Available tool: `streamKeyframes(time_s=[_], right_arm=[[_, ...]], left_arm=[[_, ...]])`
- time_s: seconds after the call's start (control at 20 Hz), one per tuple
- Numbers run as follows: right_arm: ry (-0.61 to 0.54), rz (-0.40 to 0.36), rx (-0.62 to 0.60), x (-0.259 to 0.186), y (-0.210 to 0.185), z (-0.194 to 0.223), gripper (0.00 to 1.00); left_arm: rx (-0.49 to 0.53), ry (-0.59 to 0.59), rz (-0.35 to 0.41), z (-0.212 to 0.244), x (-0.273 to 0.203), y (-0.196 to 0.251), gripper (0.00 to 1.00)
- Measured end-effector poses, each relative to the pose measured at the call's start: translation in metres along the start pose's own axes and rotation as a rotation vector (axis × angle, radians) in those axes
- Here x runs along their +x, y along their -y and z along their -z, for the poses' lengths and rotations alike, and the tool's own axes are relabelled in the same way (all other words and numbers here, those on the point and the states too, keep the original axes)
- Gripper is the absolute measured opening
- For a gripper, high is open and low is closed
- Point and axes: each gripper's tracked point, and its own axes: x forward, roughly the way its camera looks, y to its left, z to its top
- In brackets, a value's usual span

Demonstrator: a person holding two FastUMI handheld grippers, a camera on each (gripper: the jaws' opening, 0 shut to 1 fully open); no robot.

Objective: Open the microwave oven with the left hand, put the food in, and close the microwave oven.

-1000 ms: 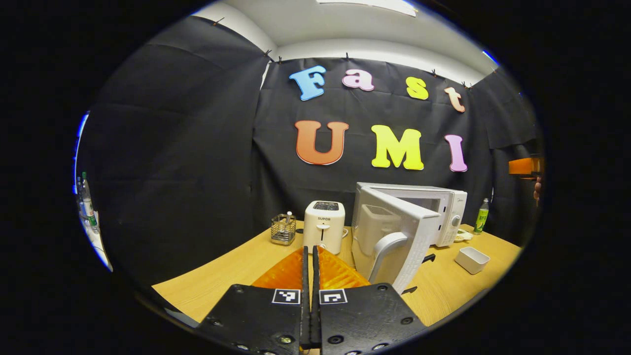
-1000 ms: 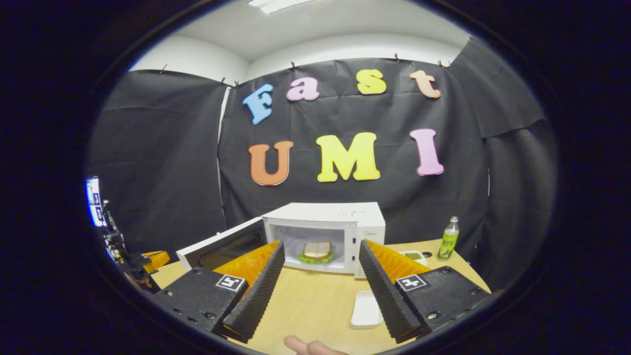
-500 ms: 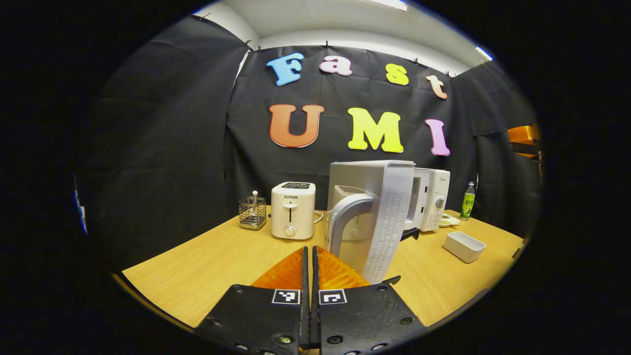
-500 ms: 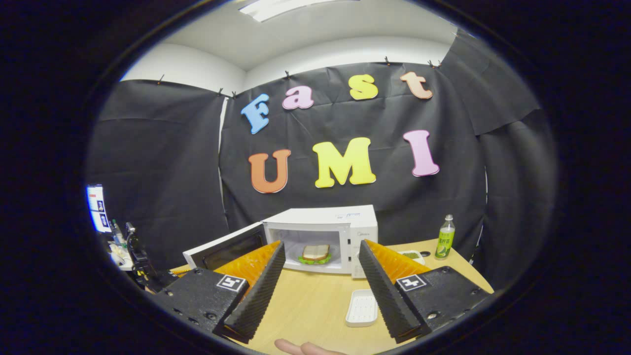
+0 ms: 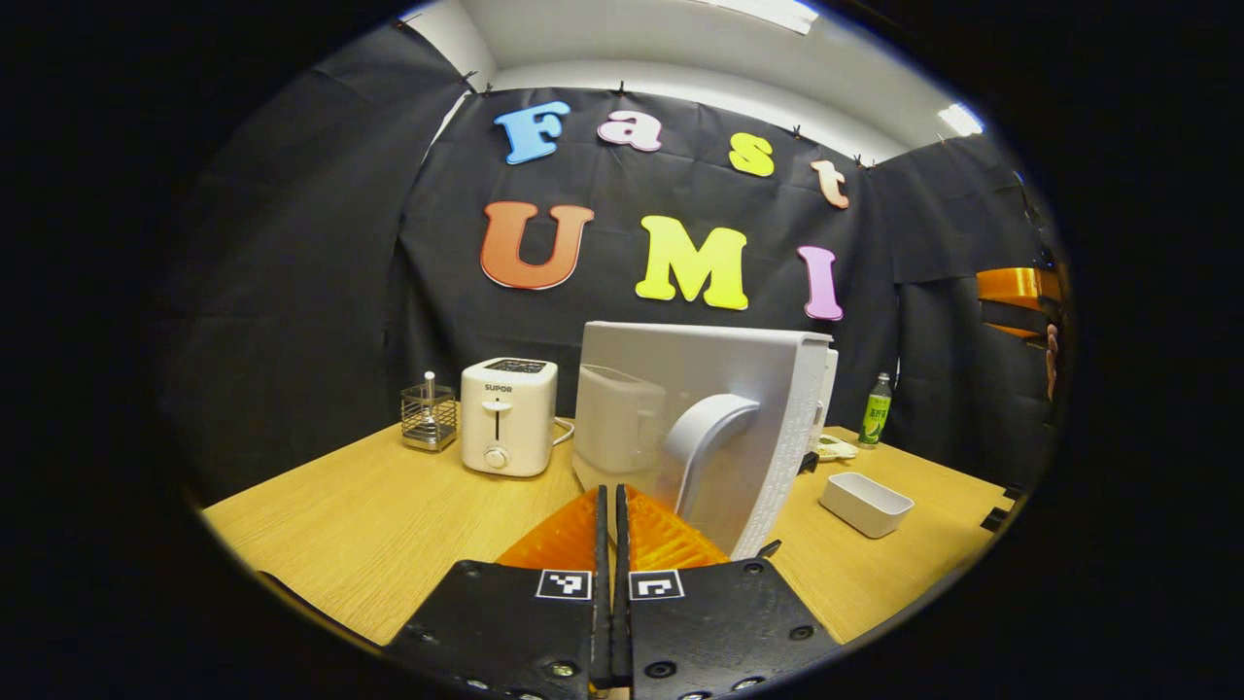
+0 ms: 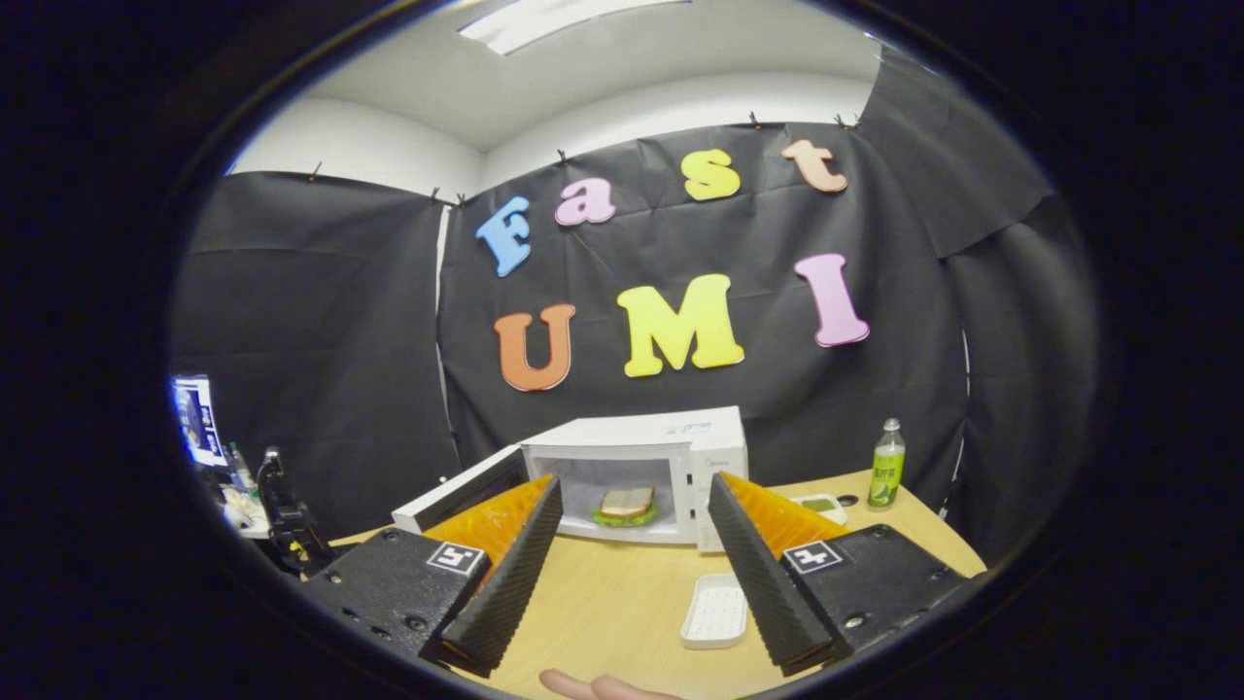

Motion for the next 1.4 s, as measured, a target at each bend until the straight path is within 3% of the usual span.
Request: streamKeyframes(time_s=[0.05,0.1,0.15,0.2,0.35,0.4,0.45,0.7,0.95,1.4], right_arm=[[0.005,-0.01,0.002,-0.001,0.0,0.0,0.89],[0.011,-0.018,0.0,-0.001,0.0,0.001,0.98],[0.017,-0.024,-0.004,0.0,0.001,0.001,0.89],[0.026,-0.023,-0.009,-0.001,0.004,0.001,0.98],[0.054,-0.007,-0.021,-0.001,0.017,-0.001,0.98],[0.059,-0.006,-0.018,-0.001,0.021,-0.001,0.88],[0.06,-0.009,-0.013,0.0,0.025,0.001,0.99],[0.056,0.018,-0.013,0.004,0.058,0.01,0.98],[0.069,0.065,-0.039,0.001,0.102,0.004,0.98],[0.047,0.131,-0.033,0.004,0.166,0.02,0.98]], left_arm=[[0.01,0.0,0.012,0.0,0.004,0.006,0.0],[0.02,0.002,0.022,-0.001,0.008,0.012,0.0],[0.028,0.001,0.033,0.0,0.012,0.018,0.0],[0.035,-0.002,0.046,-0.001,0.018,0.024,0.0],[0.055,0.007,0.09,-0.005,0.034,0.05,0.0],[0.059,0.015,0.107,-0.008,0.041,0.06,0.0],[0.061,0.021,0.124,-0.009,0.05,0.069,0.0],[0.063,0.0,0.187,-0.005,0.101,0.114,0.0],[0.055,0.002,0.181,-0.001,0.152,0.145,0.0],[0.029,-0.017,0.092,0.011,0.242,0.166,0.0]])
